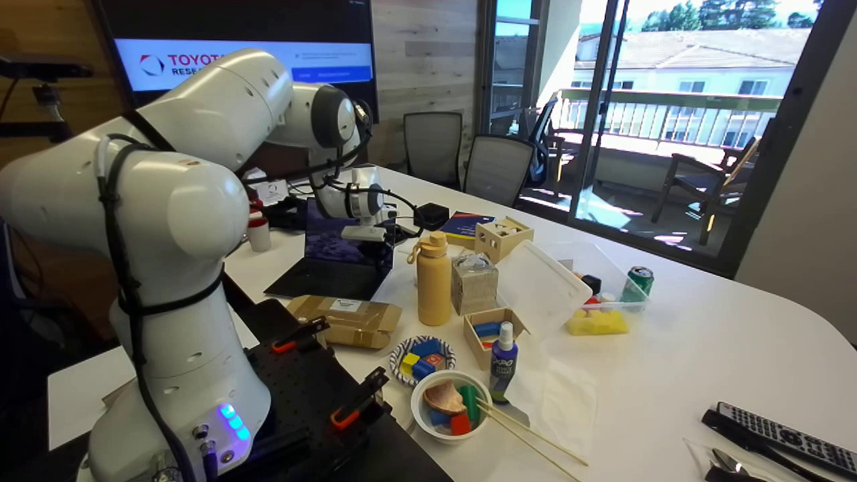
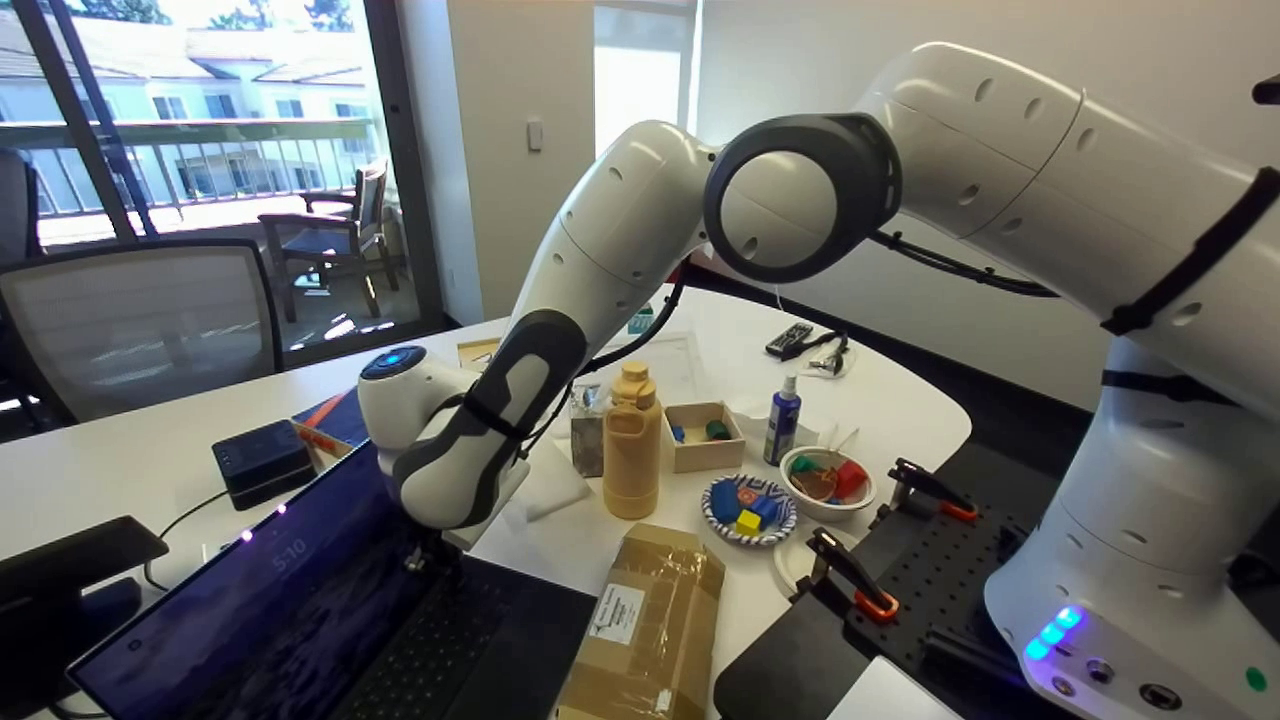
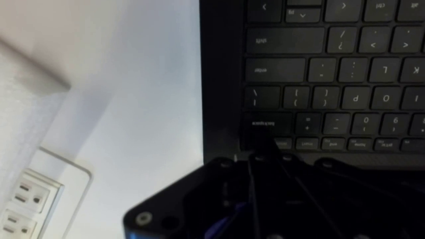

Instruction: Press a key on the keyboard.

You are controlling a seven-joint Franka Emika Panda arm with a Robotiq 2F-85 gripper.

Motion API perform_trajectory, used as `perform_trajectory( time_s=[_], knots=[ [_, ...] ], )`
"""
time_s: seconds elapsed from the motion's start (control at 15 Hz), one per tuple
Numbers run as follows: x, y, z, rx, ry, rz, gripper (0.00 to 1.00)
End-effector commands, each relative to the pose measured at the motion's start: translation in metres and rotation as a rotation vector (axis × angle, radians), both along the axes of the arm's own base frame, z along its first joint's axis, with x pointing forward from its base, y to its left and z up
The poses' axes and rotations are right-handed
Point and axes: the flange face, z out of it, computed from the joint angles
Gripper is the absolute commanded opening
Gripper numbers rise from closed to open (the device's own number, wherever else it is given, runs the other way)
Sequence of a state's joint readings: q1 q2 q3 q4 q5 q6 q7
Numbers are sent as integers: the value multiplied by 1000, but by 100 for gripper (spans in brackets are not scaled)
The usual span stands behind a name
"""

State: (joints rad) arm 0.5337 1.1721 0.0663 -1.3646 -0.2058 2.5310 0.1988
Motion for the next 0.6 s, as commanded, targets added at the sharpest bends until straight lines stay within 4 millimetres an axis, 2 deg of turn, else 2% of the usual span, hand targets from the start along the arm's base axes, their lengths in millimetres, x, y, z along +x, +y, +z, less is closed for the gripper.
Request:
perform_trajectory(
  time_s=[0.0,0.53],
  knots=[
    [2,4,-8,-30,14,17,0],
    [-6,5,-21,-43,55,50,0]
  ],
)
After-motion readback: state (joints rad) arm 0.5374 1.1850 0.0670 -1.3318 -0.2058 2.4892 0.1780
